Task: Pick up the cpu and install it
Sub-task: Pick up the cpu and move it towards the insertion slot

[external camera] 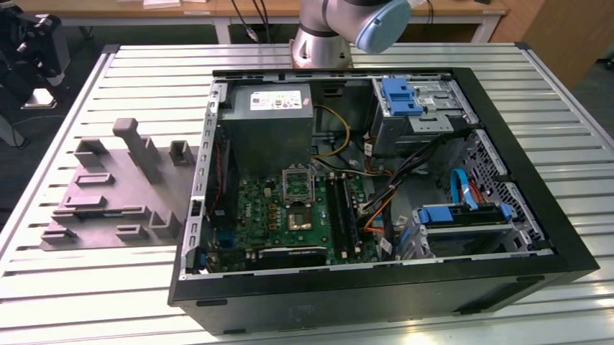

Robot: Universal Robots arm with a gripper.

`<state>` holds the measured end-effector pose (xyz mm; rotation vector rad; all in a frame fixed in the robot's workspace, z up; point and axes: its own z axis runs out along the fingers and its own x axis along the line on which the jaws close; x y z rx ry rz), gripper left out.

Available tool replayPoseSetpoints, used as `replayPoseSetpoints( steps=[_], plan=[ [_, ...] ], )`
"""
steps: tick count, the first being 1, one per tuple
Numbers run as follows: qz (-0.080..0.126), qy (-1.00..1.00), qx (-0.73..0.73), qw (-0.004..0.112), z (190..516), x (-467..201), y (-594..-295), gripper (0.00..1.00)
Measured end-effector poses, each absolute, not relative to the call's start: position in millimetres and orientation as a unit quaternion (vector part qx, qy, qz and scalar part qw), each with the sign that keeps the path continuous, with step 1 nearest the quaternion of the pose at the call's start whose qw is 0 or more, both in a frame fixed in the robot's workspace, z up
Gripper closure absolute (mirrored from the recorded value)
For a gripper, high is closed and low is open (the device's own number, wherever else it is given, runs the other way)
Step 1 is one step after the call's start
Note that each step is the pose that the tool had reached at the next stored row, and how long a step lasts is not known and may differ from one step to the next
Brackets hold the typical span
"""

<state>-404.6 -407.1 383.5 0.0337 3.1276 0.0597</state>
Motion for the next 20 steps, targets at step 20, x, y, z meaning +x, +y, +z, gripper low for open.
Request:
replayPoseSetpoints(
  steps=[20],
  plan=[
    [0.019, 1.000, 0.011, 0.007, 383.5, -401.4, -407.1, 0.53]
  ],
)
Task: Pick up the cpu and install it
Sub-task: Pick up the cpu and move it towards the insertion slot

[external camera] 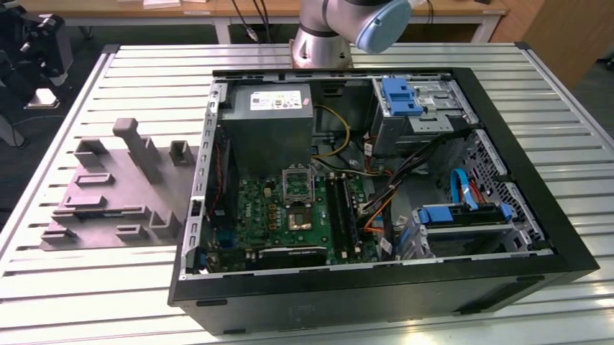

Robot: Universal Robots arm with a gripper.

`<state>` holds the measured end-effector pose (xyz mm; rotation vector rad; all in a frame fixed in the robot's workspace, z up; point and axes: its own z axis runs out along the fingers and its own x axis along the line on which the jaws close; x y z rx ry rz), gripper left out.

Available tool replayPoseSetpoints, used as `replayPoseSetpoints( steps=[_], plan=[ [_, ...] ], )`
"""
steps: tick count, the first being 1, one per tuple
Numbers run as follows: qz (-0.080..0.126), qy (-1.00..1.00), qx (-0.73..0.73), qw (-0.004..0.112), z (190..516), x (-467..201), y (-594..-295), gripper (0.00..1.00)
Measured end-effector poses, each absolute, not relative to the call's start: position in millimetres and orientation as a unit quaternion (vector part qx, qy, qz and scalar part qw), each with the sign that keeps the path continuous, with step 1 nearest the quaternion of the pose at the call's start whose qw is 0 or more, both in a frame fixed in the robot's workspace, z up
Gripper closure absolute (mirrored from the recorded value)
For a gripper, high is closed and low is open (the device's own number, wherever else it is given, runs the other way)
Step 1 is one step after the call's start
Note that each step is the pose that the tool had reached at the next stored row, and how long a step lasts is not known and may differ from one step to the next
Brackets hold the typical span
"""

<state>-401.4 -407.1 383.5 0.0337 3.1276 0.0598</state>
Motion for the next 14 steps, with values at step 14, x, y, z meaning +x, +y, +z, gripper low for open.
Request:
replayPoseSetpoints(
  steps=[14],
  plan=[
    [0.019, 1.000, 0.011, 0.007, 383.4, -398.6, -407.1, 0.53]
  ],
)
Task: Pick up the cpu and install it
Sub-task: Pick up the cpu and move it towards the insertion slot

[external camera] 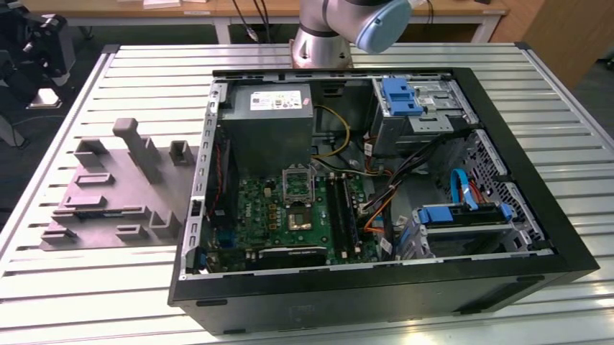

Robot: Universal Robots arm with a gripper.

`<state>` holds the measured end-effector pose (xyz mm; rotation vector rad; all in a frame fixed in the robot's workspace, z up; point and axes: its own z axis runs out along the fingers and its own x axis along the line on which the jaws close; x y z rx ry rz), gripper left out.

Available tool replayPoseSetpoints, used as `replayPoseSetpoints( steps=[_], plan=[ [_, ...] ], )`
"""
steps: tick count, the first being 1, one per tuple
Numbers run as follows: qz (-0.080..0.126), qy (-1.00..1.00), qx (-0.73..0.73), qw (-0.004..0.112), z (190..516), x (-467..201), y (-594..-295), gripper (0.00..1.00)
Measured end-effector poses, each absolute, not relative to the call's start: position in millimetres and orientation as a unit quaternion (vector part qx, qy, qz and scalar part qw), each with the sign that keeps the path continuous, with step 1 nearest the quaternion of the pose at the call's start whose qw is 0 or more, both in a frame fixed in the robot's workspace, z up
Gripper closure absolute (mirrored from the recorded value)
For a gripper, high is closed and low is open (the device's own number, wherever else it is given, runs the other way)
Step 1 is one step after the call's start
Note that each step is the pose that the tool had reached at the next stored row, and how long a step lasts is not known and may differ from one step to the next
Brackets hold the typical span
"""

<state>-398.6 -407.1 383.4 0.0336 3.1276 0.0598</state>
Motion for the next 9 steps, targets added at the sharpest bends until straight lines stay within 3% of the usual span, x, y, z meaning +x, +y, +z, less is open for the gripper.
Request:
replayPoseSetpoints(
  steps=[9],
  plan=[
    [0.019, 1.000, 0.011, 0.007, 383.4, -396.8, -407.1, 0.53]
  ],
)
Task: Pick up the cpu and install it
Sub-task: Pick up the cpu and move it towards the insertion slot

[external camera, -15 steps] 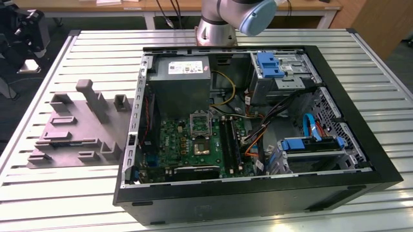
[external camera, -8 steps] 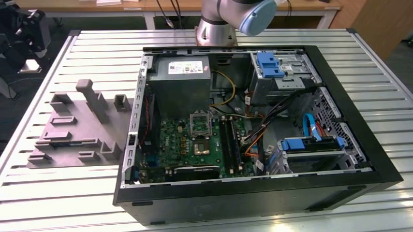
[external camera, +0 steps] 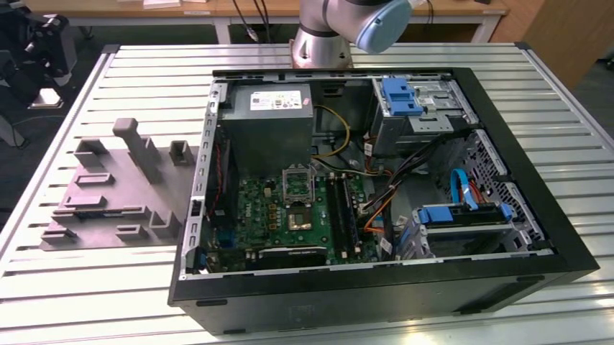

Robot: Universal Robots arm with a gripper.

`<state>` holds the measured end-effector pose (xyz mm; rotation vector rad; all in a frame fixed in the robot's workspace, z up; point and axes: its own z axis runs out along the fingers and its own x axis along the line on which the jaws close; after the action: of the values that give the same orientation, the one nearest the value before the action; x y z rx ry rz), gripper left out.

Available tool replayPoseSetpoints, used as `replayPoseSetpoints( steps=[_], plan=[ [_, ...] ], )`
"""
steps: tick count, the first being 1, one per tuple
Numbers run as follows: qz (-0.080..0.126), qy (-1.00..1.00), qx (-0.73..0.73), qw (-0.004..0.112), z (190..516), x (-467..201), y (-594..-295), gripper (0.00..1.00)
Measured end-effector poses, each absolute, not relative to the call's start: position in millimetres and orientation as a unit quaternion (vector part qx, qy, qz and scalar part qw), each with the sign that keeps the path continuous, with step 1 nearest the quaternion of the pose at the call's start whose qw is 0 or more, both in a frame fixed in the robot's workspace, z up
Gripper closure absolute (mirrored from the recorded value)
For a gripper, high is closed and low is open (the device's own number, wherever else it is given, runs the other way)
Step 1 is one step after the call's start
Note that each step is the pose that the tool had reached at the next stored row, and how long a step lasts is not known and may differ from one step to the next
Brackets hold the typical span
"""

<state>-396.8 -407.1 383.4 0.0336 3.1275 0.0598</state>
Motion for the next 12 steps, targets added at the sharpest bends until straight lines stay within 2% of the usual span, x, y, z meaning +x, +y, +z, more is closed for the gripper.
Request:
replayPoseSetpoints(
  steps=[12],
  plan=[
    [0.019, 1.000, 0.011, 0.007, 383.4, -391.1, -407.1, 0.53]
  ],
)
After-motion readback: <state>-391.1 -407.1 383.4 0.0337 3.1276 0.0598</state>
